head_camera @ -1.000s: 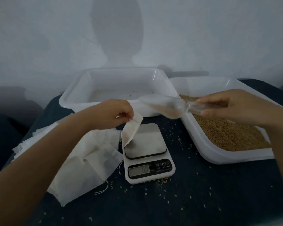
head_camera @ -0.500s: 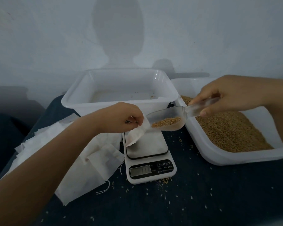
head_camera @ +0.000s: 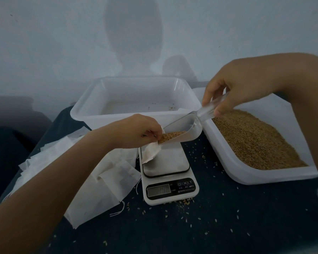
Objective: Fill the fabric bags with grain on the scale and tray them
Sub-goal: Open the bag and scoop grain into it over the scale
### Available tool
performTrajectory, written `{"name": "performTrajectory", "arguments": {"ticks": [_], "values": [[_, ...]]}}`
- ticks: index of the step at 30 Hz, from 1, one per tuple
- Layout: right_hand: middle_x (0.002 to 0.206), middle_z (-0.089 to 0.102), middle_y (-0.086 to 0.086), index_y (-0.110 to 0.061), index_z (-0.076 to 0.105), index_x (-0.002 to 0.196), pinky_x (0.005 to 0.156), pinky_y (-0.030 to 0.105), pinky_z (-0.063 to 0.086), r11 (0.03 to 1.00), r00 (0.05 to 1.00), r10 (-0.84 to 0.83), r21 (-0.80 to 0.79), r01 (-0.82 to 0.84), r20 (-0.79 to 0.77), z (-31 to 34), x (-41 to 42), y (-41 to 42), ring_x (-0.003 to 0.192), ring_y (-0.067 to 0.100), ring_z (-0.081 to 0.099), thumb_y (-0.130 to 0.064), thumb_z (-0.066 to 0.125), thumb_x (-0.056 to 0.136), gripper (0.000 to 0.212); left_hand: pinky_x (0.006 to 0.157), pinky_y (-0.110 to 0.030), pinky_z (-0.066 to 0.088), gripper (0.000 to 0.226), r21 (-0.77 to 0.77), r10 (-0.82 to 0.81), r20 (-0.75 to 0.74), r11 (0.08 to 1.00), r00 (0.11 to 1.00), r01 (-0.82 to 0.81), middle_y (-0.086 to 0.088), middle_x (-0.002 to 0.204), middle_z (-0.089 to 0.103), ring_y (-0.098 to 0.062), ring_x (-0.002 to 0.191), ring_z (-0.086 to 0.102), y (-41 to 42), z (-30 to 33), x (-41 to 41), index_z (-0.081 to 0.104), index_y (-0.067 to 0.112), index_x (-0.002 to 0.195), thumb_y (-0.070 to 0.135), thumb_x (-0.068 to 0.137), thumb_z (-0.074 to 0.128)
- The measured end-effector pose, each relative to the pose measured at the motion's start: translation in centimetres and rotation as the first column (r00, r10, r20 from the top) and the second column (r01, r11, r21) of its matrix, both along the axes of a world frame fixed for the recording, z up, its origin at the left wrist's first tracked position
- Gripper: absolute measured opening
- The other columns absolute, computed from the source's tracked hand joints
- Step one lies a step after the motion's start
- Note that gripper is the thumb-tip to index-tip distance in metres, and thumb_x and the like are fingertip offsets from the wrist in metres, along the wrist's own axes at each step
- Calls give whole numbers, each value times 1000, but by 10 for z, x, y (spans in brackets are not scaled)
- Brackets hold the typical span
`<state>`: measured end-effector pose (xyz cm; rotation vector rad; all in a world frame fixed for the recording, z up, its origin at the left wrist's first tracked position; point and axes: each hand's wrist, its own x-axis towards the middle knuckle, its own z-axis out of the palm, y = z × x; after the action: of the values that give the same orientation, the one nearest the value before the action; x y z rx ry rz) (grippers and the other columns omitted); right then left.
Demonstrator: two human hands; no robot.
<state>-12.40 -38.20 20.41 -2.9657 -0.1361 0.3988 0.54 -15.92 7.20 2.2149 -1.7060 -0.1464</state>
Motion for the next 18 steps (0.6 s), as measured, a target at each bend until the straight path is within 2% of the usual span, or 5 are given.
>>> {"name": "performTrajectory", "arguments": {"ticks": [5, 8, 14, 18], "values": [[72, 70, -18, -45, 68, 83, 60, 24, 43, 999, 1000, -15, -36, 14, -23, 8, 7, 1, 54, -4, 58, -42, 75, 67, 18, 82, -22, 48, 15, -20, 45, -18, 999, 999, -45, 9, 95, 67, -3, 88, 60, 3, -1, 0, 69, 21, 90, 10, 85, 60], [70, 69, -20, -43, 69, 85, 56, 21, 42, 997, 1000, -12, -71, 10, -23, 10, 8, 1, 52, -5, 59, -40, 77, 69, 18, 81, -19, 47, 15, -35, 64, -35, 997, 997, -65, 6, 98, 69, -3, 90, 61, 4, -1, 0, 69, 21, 92, 11, 84, 60], [72, 69, -21, -43, 68, 85, 59, 23, 43, 996, 999, -19, -88, 16, -27, 14, 9, 2, 54, -4, 60, -40, 77, 66, 21, 83, -22, 49, 13, -26, 63, -27, 998, 998, -64, 6, 98, 68, -5, 89, 61, 1, -1, 0, 68, 20, 90, 11, 85, 60], [73, 69, -22, -46, 68, 87, 60, 22, 41, 998, 1000, -14, -69, 13, -22, 11, 5, -1, 58, -5, 61, -43, 75, 68, 20, 80, -14, 46, 13, -56, 73, -25, 996, 997, -75, 6, 98, 69, -1, 87, 59, 2, -2, 0, 68, 20, 90, 11, 84, 61]]}}
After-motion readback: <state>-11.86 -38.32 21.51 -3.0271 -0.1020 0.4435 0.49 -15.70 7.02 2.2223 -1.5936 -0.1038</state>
